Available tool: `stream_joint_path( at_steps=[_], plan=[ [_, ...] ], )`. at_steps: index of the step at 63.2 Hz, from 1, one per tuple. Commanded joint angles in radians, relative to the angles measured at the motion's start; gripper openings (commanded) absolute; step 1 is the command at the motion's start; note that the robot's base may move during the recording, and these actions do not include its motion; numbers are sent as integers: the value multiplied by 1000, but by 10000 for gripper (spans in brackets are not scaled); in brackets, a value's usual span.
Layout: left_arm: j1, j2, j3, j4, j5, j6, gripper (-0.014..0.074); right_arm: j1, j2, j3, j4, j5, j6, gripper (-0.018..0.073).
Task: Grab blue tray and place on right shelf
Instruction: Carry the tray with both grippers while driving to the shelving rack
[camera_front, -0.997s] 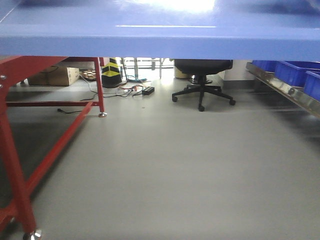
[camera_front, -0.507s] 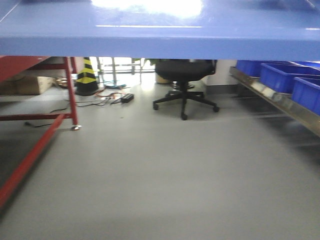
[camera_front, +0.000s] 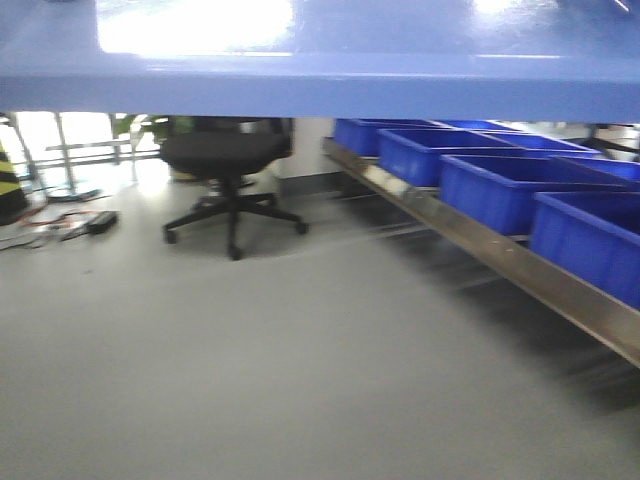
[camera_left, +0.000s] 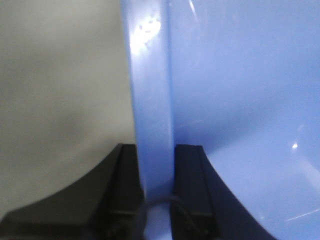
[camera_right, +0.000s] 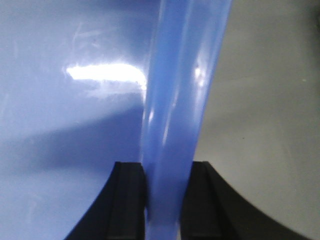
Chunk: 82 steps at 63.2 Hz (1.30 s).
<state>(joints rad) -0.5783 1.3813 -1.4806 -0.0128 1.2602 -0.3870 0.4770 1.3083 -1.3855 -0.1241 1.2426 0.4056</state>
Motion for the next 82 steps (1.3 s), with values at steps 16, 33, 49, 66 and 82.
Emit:
stream_joint_path(
  at_steps=[16,33,49,66,82],
  plan=[
    [-11,-30,-27,-33,77,29,-48,1,-27,-36,-13,-56,-41,57],
    [-11,-30,-27,-34,77,29,-48,1,-27,-36,-13,-56,-41,57],
    [-11,-30,-27,-34,77,29,-48,1,-27,-36,-13,-56,-41,57],
    [-11,-30,-27,-34,77,29,-48,1,-27,-36,-13,-56,-41,57],
    [-11,-30,-27,-34,77,29,-48,1,-27,-36,-13,-56,-41,57]
  ],
)
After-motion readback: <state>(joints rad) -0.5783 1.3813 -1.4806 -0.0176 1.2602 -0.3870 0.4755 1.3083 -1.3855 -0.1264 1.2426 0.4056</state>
